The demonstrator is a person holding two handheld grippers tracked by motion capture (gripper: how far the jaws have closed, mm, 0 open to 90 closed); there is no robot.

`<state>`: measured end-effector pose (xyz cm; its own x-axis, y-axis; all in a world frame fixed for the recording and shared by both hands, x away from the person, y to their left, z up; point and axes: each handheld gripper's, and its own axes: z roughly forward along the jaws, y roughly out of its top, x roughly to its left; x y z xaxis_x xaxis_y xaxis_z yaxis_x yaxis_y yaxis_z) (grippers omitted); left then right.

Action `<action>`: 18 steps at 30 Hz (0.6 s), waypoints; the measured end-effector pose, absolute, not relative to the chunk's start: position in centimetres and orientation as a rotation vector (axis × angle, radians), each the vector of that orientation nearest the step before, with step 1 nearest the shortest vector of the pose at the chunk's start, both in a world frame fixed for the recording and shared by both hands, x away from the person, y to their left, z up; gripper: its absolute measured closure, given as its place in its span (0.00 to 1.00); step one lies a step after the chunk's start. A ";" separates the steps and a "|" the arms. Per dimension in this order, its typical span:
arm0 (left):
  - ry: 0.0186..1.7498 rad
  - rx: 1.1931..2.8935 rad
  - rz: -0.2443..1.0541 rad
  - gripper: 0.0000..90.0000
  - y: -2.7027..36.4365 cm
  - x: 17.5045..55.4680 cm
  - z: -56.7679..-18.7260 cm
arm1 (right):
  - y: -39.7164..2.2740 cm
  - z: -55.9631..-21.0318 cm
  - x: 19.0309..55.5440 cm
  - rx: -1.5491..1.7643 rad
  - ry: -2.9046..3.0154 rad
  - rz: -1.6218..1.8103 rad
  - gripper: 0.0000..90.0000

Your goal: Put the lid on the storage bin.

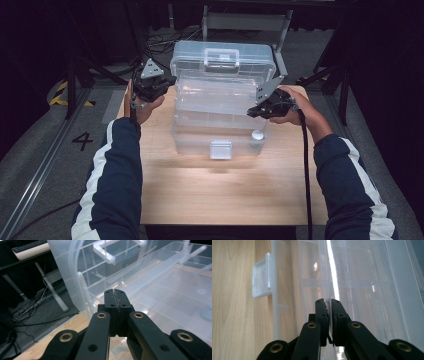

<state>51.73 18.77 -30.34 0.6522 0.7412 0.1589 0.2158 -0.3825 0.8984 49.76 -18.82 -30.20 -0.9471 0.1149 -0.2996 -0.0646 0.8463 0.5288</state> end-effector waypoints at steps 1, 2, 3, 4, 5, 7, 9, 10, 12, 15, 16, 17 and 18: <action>0.754 1.926 0.699 1.00 18.6 52.0 -30.3 | -18.8 -30.2 49.8 0.038 2.702 0.790 0.96; 0.753 1.928 0.699 1.00 18.5 52.2 -30.3 | -18.8 -30.2 49.8 0.038 2.702 0.790 0.96; 0.751 1.928 0.697 1.00 18.2 52.5 -30.3 | -18.8 -30.2 49.8 0.043 2.702 0.793 0.96; 0.753 1.922 0.690 1.00 18.0 52.6 -30.3 | -18.8 -30.2 49.7 0.044 2.702 0.793 0.96; 0.755 1.919 0.684 1.00 17.9 52.8 -30.3 | -18.9 -30.2 49.7 0.046 2.702 0.794 0.96; 0.758 1.920 0.679 1.00 17.5 53.1 -30.5 | -18.9 -30.3 49.7 0.045 2.702 0.798 0.96; 0.761 1.920 0.677 1.00 17.4 53.4 -30.5 | -18.9 -30.3 49.7 0.042 2.704 0.793 0.96; 0.760 1.915 0.676 1.00 17.3 53.5 -30.6 | -18.9 -30.3 49.7 0.043 2.706 0.790 0.96; 0.768 1.915 0.671 1.00 17.2 53.7 -30.6 | -18.9 -30.3 49.6 0.047 2.709 0.792 0.96; 0.780 1.907 0.671 1.00 17.4 53.8 -30.7 | -19.0 -30.4 49.5 0.047 2.703 0.791 0.95; 0.780 1.907 0.671 1.00 17.4 53.8 -30.7 | -19.1 -30.4 49.4 0.049 2.702 0.794 0.95; 0.788 1.896 0.671 1.00 17.7 54.0 -30.7 | -19.1 -30.5 49.4 0.050 2.700 0.797 0.95; 0.796 1.894 0.662 1.00 17.7 54.0 -30.7 | -19.1 -30.5 49.3 0.049 2.698 0.794 0.95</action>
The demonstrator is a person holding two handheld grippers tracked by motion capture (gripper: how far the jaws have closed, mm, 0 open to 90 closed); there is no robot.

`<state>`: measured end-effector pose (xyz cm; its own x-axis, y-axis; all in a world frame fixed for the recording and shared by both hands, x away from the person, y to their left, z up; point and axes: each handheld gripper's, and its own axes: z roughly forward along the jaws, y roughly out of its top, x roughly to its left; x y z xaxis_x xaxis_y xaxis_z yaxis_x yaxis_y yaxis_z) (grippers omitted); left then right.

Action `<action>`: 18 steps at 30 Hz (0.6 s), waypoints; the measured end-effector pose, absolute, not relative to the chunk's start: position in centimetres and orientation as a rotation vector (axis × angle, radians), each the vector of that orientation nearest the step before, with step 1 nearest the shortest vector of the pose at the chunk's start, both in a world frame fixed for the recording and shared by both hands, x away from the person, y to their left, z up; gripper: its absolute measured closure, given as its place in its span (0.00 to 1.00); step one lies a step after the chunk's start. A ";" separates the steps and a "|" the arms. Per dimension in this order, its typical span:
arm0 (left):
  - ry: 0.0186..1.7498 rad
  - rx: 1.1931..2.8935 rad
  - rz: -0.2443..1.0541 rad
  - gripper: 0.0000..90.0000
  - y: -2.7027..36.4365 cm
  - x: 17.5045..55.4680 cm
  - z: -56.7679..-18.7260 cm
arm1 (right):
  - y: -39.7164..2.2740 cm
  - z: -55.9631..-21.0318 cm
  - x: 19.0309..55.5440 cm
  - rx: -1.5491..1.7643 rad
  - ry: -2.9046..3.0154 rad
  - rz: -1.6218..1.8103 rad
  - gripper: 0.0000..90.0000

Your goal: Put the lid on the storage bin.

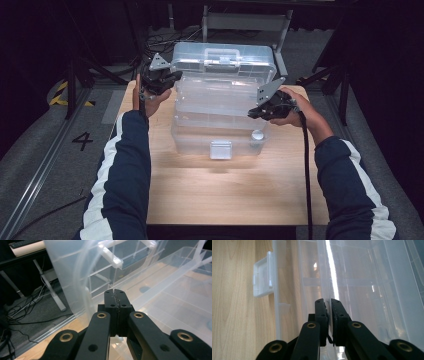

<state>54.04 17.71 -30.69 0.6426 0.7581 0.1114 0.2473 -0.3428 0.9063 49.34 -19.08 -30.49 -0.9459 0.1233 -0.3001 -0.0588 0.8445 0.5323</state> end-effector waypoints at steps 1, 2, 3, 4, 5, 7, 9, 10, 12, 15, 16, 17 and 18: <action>0.799 1.897 0.669 1.00 17.8 54.1 -30.7 | -19.1 -30.5 49.3 0.049 2.697 0.789 0.95; 0.799 1.897 0.669 1.00 17.8 54.1 -30.7 | -19.1 -30.5 49.3 0.049 2.697 0.786 0.95; 0.793 1.873 0.641 1.00 18.1 54.1 -30.6 | -19.0 -30.5 49.2 0.050 2.701 0.784 0.95; 0.796 1.877 0.645 1.00 18.1 54.1 -30.5 | -19.0 -30.6 49.2 0.051 2.701 0.781 0.95; 0.791 1.885 0.652 1.00 18.1 54.1 -30.5 | -19.0 -30.6 49.2 0.050 2.699 0.778 0.95; 0.785 1.893 0.659 1.00 18.1 54.0 -30.4 | -18.9 -30.5 49.1 0.049 2.696 0.761 0.94; 0.785 1.882 0.650 1.00 18.2 53.9 -30.4 | -18.8 -30.5 49.0 0.050 2.693 0.750 0.94; 0.782 1.879 0.652 1.00 18.3 53.9 -30.3 | -18.7 -30.5 49.0 0.051 2.689 0.744 0.94; 0.780 1.881 0.658 1.00 18.3 53.8 -30.4 | -18.8 -30.5 48.9 0.052 2.683 0.741 0.94; 0.776 1.873 0.664 1.00 18.3 53.6 -30.5 | -18.8 -30.6 48.8 0.060 2.681 0.739 0.93; 0.773 1.870 0.660 1.00 18.4 53.6 -30.5 | -18.8 -30.6 48.8 0.068 2.680 0.740 0.93; 0.773 1.870 0.660 1.00 18.4 53.6 -30.5 | -18.8 -30.6 48.7 0.074 2.675 0.740 0.92; 0.775 1.868 0.660 1.00 18.4 53.5 -30.6 | -18.8 -30.6 48.7 0.074 2.675 0.740 0.92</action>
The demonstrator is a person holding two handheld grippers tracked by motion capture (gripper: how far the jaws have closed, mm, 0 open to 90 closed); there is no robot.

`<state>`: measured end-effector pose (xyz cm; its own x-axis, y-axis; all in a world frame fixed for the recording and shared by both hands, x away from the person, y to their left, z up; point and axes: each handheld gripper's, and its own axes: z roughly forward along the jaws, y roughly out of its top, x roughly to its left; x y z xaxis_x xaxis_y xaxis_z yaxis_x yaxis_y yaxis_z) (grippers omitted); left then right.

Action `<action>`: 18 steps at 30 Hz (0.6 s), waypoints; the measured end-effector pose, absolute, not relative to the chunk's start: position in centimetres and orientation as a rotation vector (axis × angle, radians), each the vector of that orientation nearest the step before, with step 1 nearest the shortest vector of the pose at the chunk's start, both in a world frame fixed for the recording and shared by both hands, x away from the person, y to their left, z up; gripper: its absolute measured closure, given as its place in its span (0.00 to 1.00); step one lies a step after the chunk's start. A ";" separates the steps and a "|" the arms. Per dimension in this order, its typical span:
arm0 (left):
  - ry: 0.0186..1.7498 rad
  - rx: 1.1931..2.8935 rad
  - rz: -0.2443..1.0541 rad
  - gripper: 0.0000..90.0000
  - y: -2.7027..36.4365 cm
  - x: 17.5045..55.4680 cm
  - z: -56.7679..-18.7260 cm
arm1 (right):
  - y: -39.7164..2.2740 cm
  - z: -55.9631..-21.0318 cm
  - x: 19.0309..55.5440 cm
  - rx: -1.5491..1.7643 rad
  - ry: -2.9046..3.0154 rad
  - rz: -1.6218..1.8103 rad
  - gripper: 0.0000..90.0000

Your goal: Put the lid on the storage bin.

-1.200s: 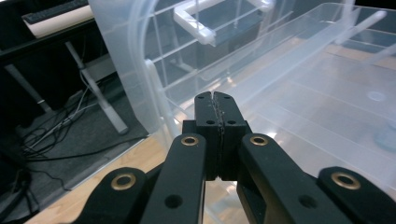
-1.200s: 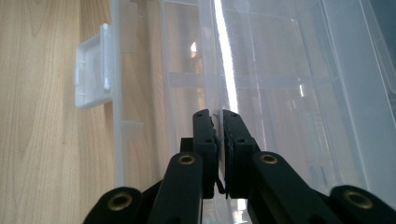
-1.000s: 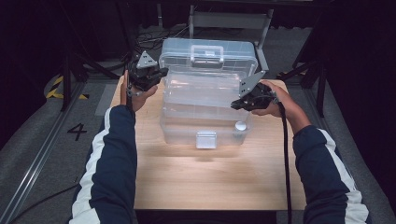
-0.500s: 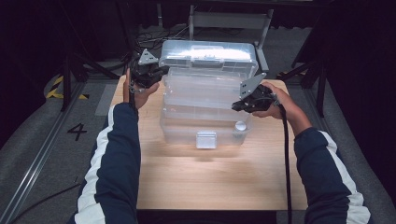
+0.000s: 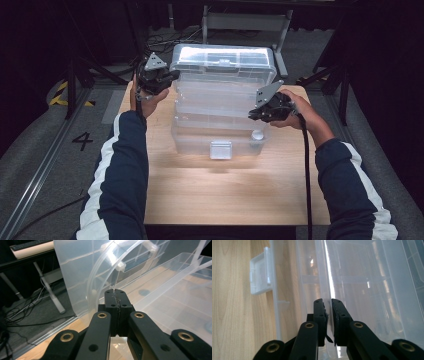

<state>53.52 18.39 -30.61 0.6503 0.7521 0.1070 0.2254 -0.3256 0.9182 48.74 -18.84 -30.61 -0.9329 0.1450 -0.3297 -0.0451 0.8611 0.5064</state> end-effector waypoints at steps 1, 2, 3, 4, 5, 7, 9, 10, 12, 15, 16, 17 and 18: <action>0.775 1.873 0.657 1.00 18.4 53.5 -30.6 | -18.8 -30.6 48.6 0.081 2.674 0.737 0.92; 0.775 1.877 0.653 1.00 18.4 53.5 -30.6 | -18.8 -30.7 48.6 0.081 2.670 0.736 0.92; 0.776 1.884 0.663 1.00 18.4 53.5 -30.6 | -18.7 -30.7 48.5 0.083 2.664 0.729 0.92; 0.777 1.890 0.671 1.00 18.3 53.4 -30.5 | -18.6 -30.7 48.3 0.080 2.655 0.707 0.92; 0.777 1.891 0.675 1.00 18.3 53.3 -30.5 | -18.5 -30.8 48.2 0.077 2.651 0.700 0.92; 0.777 1.889 0.674 1.00 18.2 53.3 -30.5 | -18.4 -30.8 48.1 0.085 2.650 0.694 0.92; 0.778 1.889 0.675 1.00 18.2 53.3 -30.4 | -18.4 -30.8 48.1 0.082 2.648 0.694 0.91; 0.773 1.891 0.668 1.00 18.2 53.3 -30.5 | -18.5 -30.8 48.1 0.087 2.649 0.695 0.92; 0.762 1.893 0.663 0.99 18.3 53.1 -30.5 | -18.4 -30.9 47.9 0.080 2.652 0.683 0.92; 0.755 1.883 0.657 0.99 18.3 53.0 -30.7 | -18.4 -31.1 47.7 0.073 2.646 0.677 0.92; 0.755 1.882 0.658 0.99 18.2 52.9 -30.8 | -18.4 -31.1 47.6 0.080 2.644 0.679 0.92; 0.754 1.881 0.657 0.99 18.2 52.9 -30.9 | -18.5 -31.2 47.6 0.076 2.642 0.682 0.92; 0.754 1.884 0.656 1.00 18.1 52.7 -31.0 | -18.5 -31.2 47.6 0.074 2.644 0.682 0.92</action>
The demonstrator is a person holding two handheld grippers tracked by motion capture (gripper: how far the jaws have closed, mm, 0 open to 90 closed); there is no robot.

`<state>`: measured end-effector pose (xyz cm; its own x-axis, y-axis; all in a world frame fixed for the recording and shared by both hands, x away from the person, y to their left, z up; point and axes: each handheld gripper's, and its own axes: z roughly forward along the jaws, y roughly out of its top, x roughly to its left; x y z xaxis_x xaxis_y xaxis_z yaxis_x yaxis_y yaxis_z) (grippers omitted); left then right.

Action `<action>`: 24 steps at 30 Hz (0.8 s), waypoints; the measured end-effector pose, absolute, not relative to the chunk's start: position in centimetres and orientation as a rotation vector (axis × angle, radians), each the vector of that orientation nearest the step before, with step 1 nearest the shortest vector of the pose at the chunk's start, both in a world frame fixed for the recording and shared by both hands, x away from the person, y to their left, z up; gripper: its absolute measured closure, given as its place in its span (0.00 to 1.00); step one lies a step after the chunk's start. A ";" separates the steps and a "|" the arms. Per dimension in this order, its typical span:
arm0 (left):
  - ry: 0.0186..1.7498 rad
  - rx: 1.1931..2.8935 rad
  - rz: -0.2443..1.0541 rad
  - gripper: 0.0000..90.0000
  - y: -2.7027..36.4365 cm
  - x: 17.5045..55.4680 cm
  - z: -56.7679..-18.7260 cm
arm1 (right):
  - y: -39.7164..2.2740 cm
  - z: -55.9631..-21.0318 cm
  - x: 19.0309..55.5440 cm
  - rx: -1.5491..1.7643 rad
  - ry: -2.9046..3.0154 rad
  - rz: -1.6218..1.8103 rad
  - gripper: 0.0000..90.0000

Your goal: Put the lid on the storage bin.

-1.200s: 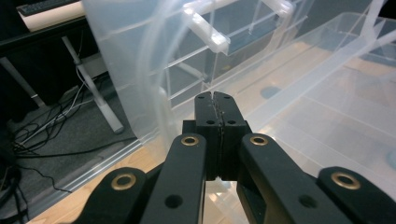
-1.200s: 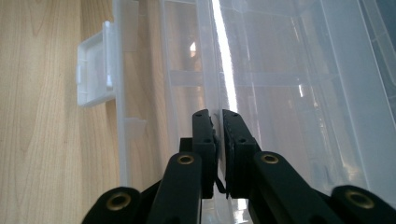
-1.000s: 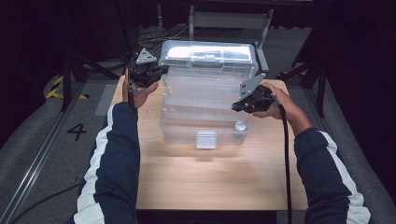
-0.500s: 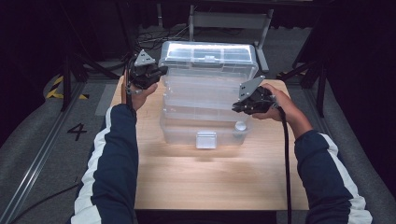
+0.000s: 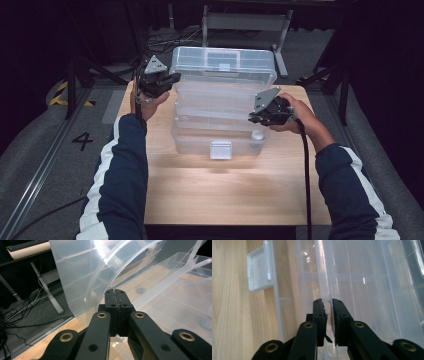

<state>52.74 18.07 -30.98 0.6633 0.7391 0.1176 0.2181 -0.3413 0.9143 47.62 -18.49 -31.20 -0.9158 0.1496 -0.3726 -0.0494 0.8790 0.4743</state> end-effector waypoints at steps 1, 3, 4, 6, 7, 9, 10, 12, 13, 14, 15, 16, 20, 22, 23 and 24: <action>0.749 1.885 0.656 0.99 18.0 52.6 -31.1 | -18.5 -31.2 47.6 0.074 2.645 0.683 0.92; 0.744 1.883 0.648 0.99 18.1 52.4 -31.2 | -18.5 -31.3 47.5 0.082 2.653 0.682 0.91; 0.740 1.879 0.651 0.99 18.2 52.3 -31.3 | -18.5 -31.4 47.5 0.078 2.647 0.685 0.91; 0.735 1.880 0.651 0.99 18.2 52.2 -31.3 | -18.5 -31.4 47.4 0.084 2.642 0.691 0.90; 0.735 1.880 0.651 0.99 18.2 52.2 -31.3 | -18.5 -31.4 47.4 0.084 2.642 0.691 0.90; 0.726 1.884 0.658 0.99 18.2 51.9 -31.4 | -18.5 -31.5 47.3 0.093 2.629 0.698 0.90; 0.724 1.882 0.660 0.99 18.3 51.7 -31.4 | -18.6 -31.6 47.1 0.107 2.622 0.699 0.88; 0.723 1.881 0.659 0.99 18.3 51.6 -31.4 | -18.7 -31.7 47.0 0.108 2.613 0.703 0.87; 0.718 1.884 0.663 0.99 18.4 51.4 -31.4 | -18.7 -31.8 46.9 0.110 2.599 0.704 0.87; 0.714 1.880 0.654 0.99 18.5 51.4 -31.4 | -18.7 -31.8 46.9 0.112 2.599 0.708 0.86; 0.714 1.880 0.654 0.99 18.5 51.4 -31.4 | -18.8 -31.9 46.8 0.123 2.595 0.716 0.85; 0.709 1.885 0.653 0.99 18.6 51.2 -31.4 | -18.8 -31.9 46.7 0.127 2.596 0.720 0.84; 0.699 1.897 0.648 0.99 18.7 51.1 -31.4 | -19.0 -31.9 46.3 0.142 2.582 0.730 0.80; 0.696 1.899 0.648 0.99 18.7 51.1 -31.4 | -19.1 -31.9 46.2 0.147 2.580 0.734 0.80; 0.697 1.902 0.648 0.99 18.7 51.0 -31.4 | -19.2 -31.8 46.1 0.147 2.575 0.737 0.79; 0.700 1.901 0.652 0.99 18.7 51.0 -31.4 | -19.4 -31.7 46.0 0.157 2.569 0.758 0.79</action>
<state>50.96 18.70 -31.38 0.6914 0.7090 0.1393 0.1892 -0.3637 0.9121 46.05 -19.42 -31.70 -0.8903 0.2312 -0.3923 -0.0189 0.8420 0.5391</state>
